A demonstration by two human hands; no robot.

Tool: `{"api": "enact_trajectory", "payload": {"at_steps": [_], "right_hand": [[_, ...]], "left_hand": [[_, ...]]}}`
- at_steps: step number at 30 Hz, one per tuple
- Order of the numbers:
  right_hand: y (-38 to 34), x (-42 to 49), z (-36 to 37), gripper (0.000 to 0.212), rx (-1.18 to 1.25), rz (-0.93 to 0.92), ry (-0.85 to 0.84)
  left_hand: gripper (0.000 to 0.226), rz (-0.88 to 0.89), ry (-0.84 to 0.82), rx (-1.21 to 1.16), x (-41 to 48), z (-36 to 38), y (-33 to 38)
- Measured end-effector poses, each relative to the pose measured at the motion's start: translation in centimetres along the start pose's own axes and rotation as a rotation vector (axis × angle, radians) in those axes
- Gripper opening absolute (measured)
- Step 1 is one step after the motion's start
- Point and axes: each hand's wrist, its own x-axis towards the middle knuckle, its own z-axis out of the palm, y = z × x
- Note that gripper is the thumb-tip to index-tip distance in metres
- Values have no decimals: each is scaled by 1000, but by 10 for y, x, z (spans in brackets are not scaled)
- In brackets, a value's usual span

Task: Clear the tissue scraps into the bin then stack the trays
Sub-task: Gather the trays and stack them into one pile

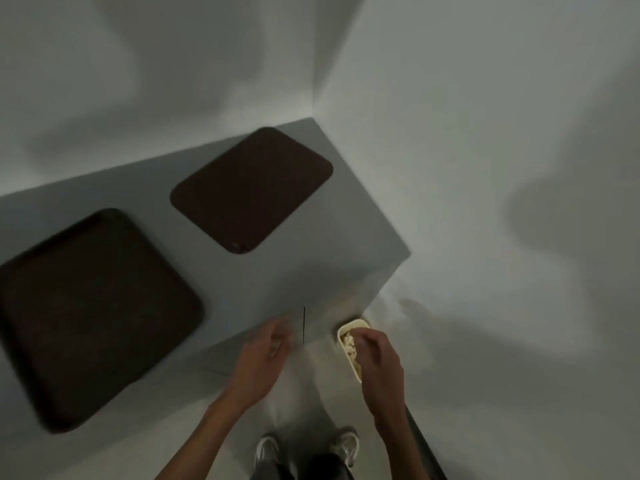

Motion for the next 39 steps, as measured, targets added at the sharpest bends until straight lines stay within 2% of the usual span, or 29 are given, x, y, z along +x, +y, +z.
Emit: {"api": "enact_trajectory", "payload": {"at_steps": [4, 11, 19, 23, 27, 31, 36, 39], "right_hand": [[-40, -29, 13, 12, 13, -34, -38], [-94, -59, 47, 16, -37, -90, -126], [-118, -37, 78, 14, -66, -116, -187], [-124, -3, 86, 12, -114, -70, -230], [-128, 51, 99, 13, -85, -40, -201], [-142, 118, 116, 11, -165, -35, -138], [-174, 196, 142, 8, -225, -36, -149], [-188, 233, 161, 24, -299, 0, -172]], "left_hand": [[24, 14, 54, -70, -23, -60, 8], [26, -48, 229, -129, -52, -153, -8], [23, -162, 317, -204, -38, -197, -35], [20, -173, 315, -182, -5, -204, -37], [18, -170, 298, -119, 40, -210, -29], [18, -211, 278, -67, 85, -221, -17], [17, -184, 307, 74, 157, -240, -14], [20, -235, 285, 139, 205, -247, -10]]}}
